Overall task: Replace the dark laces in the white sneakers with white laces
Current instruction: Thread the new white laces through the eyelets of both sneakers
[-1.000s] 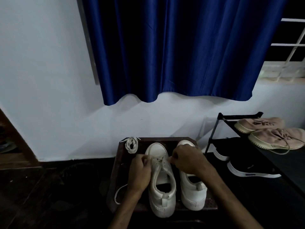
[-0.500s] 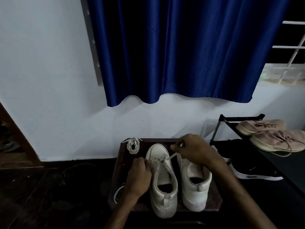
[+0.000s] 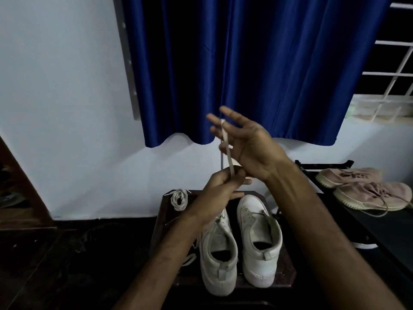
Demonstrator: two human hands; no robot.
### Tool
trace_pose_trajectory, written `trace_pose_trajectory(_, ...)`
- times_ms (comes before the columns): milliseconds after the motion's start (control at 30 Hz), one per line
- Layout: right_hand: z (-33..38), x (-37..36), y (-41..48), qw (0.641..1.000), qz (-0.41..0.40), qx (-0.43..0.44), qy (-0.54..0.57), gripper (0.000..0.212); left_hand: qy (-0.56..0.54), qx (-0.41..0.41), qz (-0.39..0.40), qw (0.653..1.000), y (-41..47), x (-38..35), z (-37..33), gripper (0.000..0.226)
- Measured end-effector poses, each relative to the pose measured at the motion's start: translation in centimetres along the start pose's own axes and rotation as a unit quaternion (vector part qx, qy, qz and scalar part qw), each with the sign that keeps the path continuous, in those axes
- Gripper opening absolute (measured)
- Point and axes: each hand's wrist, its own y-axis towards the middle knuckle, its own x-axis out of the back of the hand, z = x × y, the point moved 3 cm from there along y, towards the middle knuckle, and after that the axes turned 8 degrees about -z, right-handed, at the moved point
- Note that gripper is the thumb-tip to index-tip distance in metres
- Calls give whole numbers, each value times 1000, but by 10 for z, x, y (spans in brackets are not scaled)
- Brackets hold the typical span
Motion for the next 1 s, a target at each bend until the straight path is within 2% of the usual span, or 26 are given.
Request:
trace_pose_trajectory(100,23,24,5,995,-85,46,17,33,-30,-4,8,1000,-8,19,-6,30)
trace_pose_trajectory(233,33,88,3,978,-195,48,-50,26,41,18,-28,999,-18,68,5,32)
trace_pose_trajectory(333,10,121,2,960,-234,3,-155,24,101,25,-56,993,-19,86,18,32)
trace_pose_trajectory(400,-9,132,1,933,-228,-17,-278,21,144,6,-65,987,-17,88,24,29)
trace_pose_trajectory(433,-18,135,0,895,-217,-18,-389,20,175,-11,-63,983,-16,86,26,29)
trace_pose_trajectory(467,-26,137,-1,824,-187,-33,-534,24,219,-32,-61,973,-14,83,27,29)
trace_pose_trajectory(533,-37,135,-4,595,-158,-69,-785,43,332,-74,-70,938,-10,76,29,22)
trace_pose_trajectory(567,-39,126,-7,529,-163,-45,-832,46,369,-88,-80,922,-9,72,28,17)
trace_pose_trajectory(600,-42,113,-10,544,-156,10,-825,43,382,-97,-91,915,-8,67,26,14)
trace_pose_trajectory(633,-46,100,-12,616,-118,67,-776,39,380,-104,-101,914,-7,61,23,13)
trace_pose_trajectory(667,-51,87,-16,717,-62,97,-688,34,377,-109,-114,913,-7,56,19,15)
trace_pose_trajectory(700,-59,73,-20,812,2,82,-578,31,380,-115,-129,908,-6,53,17,18)
trace_pose_trajectory(733,-67,63,-24,874,50,51,-481,30,389,-120,-147,901,-5,51,16,20)
trace_pose_trajectory(767,-74,60,-25,905,64,35,-418,30,398,-122,-162,895,-3,50,16,22)
trace_pose_trajectory(867,-85,65,-20,936,20,34,-350,22,397,-113,-190,891,-4,52,22,24)
trace_pose_trajectory(933,-88,73,-15,940,4,25,-340,16,383,-101,-196,897,-6,53,29,25)
trace_pose_trajectory(1000,-90,77,-14,934,23,13,-356,14,363,-82,-191,908,-10,55,37,27)
